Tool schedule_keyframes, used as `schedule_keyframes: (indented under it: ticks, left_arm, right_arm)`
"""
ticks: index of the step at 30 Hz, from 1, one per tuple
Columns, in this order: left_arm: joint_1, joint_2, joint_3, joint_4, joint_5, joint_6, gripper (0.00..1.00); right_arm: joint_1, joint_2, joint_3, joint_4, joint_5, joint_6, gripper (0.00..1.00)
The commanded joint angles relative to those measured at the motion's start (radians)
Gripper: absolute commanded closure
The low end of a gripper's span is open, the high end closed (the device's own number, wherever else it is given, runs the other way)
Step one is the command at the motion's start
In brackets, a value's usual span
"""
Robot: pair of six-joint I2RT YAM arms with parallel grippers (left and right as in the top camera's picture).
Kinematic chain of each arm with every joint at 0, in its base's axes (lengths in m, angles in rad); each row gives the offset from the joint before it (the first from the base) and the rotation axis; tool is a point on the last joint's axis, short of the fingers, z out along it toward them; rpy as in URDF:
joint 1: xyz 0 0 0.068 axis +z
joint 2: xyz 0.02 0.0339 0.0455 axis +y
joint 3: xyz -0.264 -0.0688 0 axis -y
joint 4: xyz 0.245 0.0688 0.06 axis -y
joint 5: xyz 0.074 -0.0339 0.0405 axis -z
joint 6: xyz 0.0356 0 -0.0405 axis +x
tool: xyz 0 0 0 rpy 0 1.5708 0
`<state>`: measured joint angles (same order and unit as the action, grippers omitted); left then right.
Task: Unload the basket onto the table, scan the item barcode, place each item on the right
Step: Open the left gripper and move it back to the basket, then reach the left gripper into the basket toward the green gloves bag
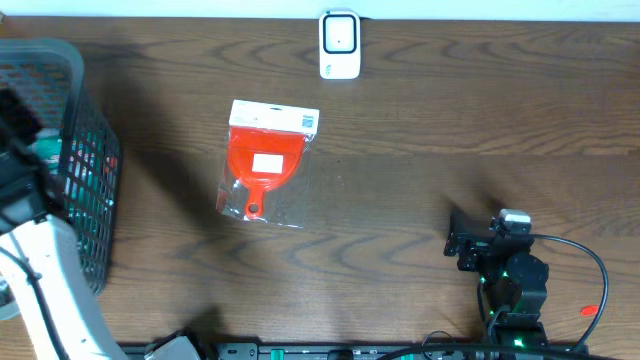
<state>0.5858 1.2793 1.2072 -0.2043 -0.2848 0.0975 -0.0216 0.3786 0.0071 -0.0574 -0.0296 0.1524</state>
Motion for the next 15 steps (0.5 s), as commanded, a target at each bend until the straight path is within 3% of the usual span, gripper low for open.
schedule_keyframes:
  ticks: [1, 15]
  left_arm:
    - [0.083, 0.007, 0.014, -0.013, 0.076, -0.035, 0.09]
    - [0.205, 0.192, 0.014, -0.243, 0.230, -0.007, 0.09]
  right_arm:
    - [0.003, 0.001, -0.002, -0.003, 0.003, 0.012, 0.01]
    - [0.003, 0.001, -0.002, 0.002, 0.003, 0.012, 0.01]
